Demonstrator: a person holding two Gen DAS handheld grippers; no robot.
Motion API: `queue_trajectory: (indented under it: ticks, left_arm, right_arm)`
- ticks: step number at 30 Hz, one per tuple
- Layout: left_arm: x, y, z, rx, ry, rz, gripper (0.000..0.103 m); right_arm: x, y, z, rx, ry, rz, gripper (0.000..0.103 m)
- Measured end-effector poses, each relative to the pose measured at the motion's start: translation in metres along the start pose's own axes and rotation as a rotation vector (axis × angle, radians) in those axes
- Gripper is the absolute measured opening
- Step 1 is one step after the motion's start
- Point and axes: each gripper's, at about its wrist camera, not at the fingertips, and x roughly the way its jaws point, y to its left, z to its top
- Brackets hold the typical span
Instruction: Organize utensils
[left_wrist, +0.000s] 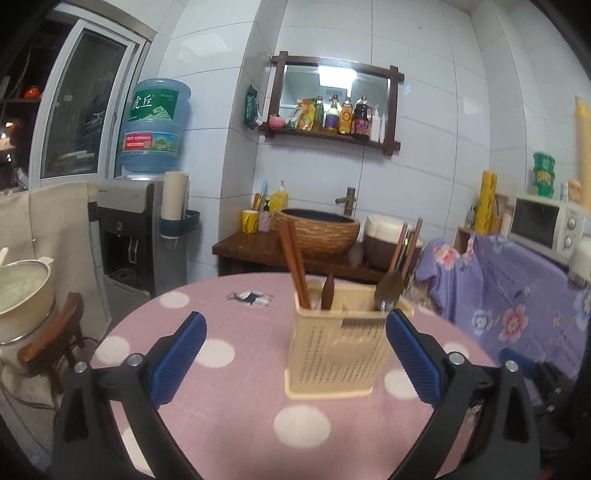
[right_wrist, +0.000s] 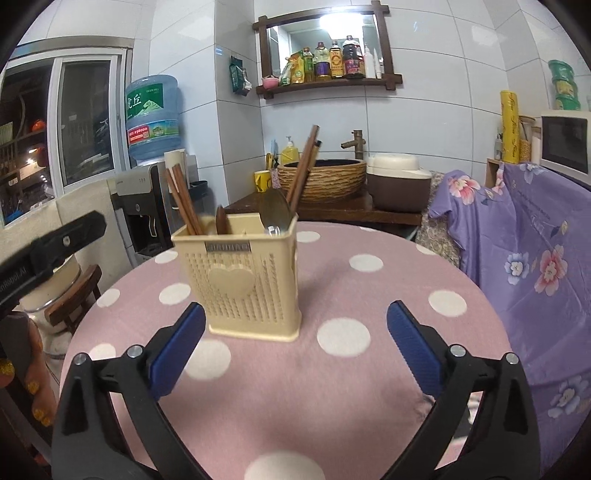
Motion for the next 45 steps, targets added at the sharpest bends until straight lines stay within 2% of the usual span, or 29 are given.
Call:
queue_trajectory:
  ticks: [4, 9, 13, 16, 23, 30, 45]
  left_arm:
    - [-0.024, 0.005, -0.03, 0.008, 0.065, 0.024, 0.098]
    - [-0.067, 0.006, -0.072, -0.015, 0.084, 0.043, 0.098]
    - [-0.101, 0.004, -0.107, -0.056, 0.114, 0.064, 0.098]
    - [-0.123, 0.007, -0.121, -0.091, 0.12, 0.071, 0.098]
    - [-0.168, 0.007, -0.132, -0.085, 0.038, 0.171, 0.098]
    - [-0.178, 0.005, -0.134, -0.085, 0.016, 0.165, 0.098]
    - [-0.183, -0.001, -0.135, -0.069, 0.0, 0.157, 0.098]
  right_arm:
    - [-0.029, -0.007, -0.037, -0.019, 0.011, -0.027, 0.097]
    - [-0.065, -0.004, -0.085, -0.038, 0.007, -0.046, 0.097]
    - [-0.091, 0.0, -0.112, -0.013, 0.02, -0.038, 0.097]
    - [-0.116, 0.001, -0.123, 0.012, -0.004, -0.033, 0.097]
    - [-0.167, 0.015, -0.13, -0.005, -0.098, -0.063, 0.097]
    - [-0.184, 0.028, -0.136, -0.044, -0.114, -0.052, 0.097]
    - [-0.186, 0.023, -0.134, -0.029, -0.121, -0.048, 0.097]
